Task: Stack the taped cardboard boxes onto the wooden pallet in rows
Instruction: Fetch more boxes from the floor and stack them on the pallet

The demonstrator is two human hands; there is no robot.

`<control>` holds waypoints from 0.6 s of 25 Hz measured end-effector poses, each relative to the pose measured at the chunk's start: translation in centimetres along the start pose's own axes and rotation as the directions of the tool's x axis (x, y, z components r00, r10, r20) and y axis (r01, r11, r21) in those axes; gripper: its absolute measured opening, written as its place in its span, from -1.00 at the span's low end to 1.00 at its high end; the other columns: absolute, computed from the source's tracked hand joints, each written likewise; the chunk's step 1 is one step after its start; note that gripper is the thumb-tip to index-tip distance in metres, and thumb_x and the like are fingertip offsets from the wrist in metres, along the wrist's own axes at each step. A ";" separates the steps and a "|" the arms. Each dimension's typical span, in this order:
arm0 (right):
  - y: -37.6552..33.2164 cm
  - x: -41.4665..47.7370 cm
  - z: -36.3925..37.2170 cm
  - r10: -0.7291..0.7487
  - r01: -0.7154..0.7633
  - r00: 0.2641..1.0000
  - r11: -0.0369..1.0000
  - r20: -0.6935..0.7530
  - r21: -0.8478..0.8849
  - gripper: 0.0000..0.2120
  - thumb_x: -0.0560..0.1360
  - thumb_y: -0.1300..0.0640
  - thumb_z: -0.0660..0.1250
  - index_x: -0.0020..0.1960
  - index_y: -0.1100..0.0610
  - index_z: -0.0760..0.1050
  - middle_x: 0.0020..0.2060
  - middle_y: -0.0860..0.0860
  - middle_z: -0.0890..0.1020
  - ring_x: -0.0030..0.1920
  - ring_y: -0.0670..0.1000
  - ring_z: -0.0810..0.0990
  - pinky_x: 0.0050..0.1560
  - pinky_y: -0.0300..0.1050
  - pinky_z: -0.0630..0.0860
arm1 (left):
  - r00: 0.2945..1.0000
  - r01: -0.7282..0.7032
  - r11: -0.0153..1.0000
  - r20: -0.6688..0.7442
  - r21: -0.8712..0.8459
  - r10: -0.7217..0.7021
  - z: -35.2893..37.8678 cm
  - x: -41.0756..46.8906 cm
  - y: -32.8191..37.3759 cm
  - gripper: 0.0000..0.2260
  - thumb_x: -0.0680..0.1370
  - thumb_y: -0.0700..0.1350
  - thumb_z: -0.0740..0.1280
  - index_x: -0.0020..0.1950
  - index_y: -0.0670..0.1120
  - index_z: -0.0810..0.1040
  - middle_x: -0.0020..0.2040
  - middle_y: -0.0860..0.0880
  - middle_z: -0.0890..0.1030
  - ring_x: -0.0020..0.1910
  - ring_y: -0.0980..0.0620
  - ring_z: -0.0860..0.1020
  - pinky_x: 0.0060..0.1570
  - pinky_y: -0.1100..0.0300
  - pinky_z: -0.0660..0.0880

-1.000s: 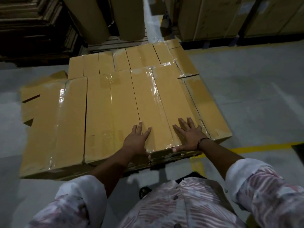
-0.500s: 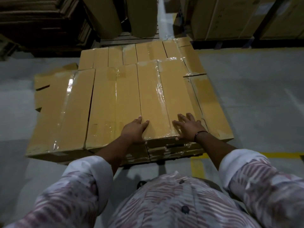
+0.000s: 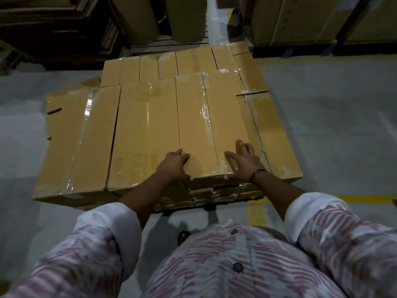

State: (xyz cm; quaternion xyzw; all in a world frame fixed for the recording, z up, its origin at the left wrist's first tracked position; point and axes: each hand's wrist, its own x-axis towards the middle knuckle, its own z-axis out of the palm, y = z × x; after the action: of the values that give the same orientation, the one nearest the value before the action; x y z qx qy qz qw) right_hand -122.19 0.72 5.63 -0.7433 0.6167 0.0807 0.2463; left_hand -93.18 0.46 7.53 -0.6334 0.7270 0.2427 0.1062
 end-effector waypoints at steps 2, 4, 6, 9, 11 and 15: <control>0.4 -0.1 0.1 0.037 -0.036 0.999 0.997 0.000 0.061 -0.08 0.33 -0.30 0.53 0.56 -0.23 0.17 0.60 -0.02 -0.32 0.59 0.21 -0.30 0.48 0.35 0.22 | 0.997 0.046 0.994 -0.051 -0.103 -0.052 0.0 -0.1 1.0 -0.16 0.39 0.13 0.61 0.59 0.00 0.34 0.63 -0.15 0.18 0.54 -0.26 0.20 0.47 -0.14 0.31; 0.7 -0.1 0.0 0.066 -0.068 0.997 0.992 0.028 0.103 -0.08 0.33 -0.28 0.55 0.56 -0.25 0.17 0.60 -0.03 -0.34 0.59 0.24 -0.30 0.48 0.35 0.21 | 0.992 0.088 0.985 -0.080 -0.152 -0.101 0.3 -0.2 2.0 -0.22 0.41 0.10 0.60 0.56 -0.02 0.38 0.56 -0.18 0.25 0.48 -0.25 0.29 0.41 -0.10 0.38; 0.8 -0.2 -0.1 0.091 -0.098 0.995 0.982 0.051 0.164 -0.10 0.33 -0.24 0.57 0.55 -0.28 0.19 0.60 -0.05 -0.34 0.59 0.29 -0.16 0.47 0.35 0.24 | 0.981 0.144 0.970 -0.100 -0.197 -0.166 0.8 -0.2 2.8 -0.23 0.41 0.09 0.60 0.54 -0.04 0.39 0.47 -0.21 0.30 0.39 -0.24 0.41 0.36 -0.05 0.46; 1.0 -0.3 0.0 0.110 -0.118 0.993 0.972 0.048 0.205 -0.10 0.33 -0.20 0.59 0.54 -0.28 0.21 0.60 -0.07 -0.30 0.55 0.30 0.05 0.46 0.29 0.30 | 0.953 0.251 0.916 -0.088 -0.312 -0.291 0.9 0.4 3.4 -0.25 0.41 0.11 0.60 0.52 -0.05 0.41 0.40 -0.24 0.35 0.29 -0.25 0.51 0.28 -0.07 0.53; 1.1 -0.3 -0.1 0.108 -0.116 0.993 0.971 0.049 0.210 -0.11 0.32 -0.19 0.60 0.54 -0.27 0.22 0.60 -0.06 -0.29 0.55 0.31 0.06 0.46 0.29 0.30 | 0.927 0.307 0.842 -0.060 -0.443 -0.369 0.6 1.1 3.5 -0.28 0.41 0.10 0.60 0.48 -0.07 0.43 0.39 -0.22 0.43 0.26 -0.20 0.54 0.24 -0.07 0.56; 1.4 -0.4 -0.4 0.073 -0.082 0.996 0.980 0.053 0.184 -0.13 0.34 -0.18 0.59 0.54 -0.23 0.24 0.62 -0.05 -0.25 0.54 0.30 0.10 0.46 0.27 0.29 | 0.875 0.342 0.675 -0.040 -0.654 -0.482 0.3 1.5 3.2 -0.39 0.44 0.01 0.59 0.42 -0.13 0.49 0.35 -0.17 0.56 0.31 -0.16 0.54 0.27 0.00 0.54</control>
State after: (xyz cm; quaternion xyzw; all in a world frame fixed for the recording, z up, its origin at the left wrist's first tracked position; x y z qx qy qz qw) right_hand -123.67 0.75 5.79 -0.6904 0.6443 0.0493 0.3252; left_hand -96.59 -0.42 7.32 -0.8016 0.4475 0.3725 -0.1362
